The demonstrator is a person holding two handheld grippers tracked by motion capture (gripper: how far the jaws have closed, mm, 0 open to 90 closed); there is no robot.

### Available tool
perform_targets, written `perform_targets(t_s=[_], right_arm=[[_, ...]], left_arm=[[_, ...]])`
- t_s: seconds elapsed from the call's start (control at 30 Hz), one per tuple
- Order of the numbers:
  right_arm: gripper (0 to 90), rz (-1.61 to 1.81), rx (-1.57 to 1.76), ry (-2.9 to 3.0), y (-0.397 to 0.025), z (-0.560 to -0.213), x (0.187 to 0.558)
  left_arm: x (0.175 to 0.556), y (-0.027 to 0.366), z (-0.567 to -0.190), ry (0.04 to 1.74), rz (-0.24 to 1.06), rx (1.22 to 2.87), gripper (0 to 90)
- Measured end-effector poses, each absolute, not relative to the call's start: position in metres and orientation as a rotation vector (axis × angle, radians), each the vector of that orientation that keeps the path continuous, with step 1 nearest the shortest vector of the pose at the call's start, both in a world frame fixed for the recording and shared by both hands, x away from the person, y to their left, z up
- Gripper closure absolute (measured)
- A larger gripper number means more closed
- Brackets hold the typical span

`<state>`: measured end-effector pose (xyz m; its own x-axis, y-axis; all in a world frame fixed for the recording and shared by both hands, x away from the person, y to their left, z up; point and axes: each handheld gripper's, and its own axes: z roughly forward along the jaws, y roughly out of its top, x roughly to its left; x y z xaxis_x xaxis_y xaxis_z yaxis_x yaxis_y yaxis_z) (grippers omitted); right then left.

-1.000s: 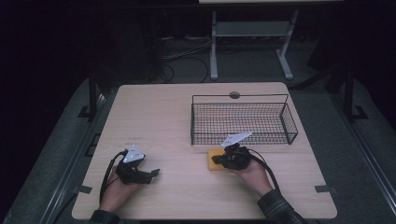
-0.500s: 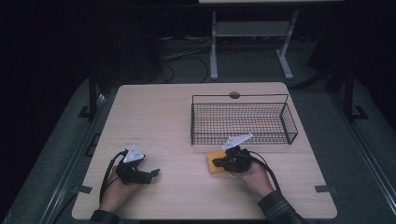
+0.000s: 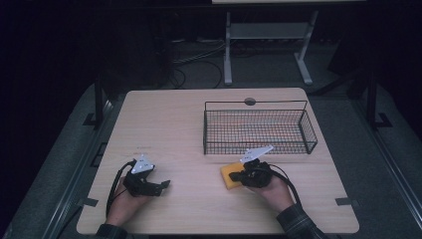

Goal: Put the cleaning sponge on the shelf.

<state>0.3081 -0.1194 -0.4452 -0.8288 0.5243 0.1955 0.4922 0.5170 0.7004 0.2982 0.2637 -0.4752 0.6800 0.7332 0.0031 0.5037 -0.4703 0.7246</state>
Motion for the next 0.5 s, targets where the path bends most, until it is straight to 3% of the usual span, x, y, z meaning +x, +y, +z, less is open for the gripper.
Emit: perform_targets(t_s=[0.5], right_arm=[[89.8, 1.209, 0.920, 2.705, -0.135, -0.445, 0.295]], left_arm=[[0.298, 0.264, -0.475, 0.946, 0.410, 2.169, 12.8]])
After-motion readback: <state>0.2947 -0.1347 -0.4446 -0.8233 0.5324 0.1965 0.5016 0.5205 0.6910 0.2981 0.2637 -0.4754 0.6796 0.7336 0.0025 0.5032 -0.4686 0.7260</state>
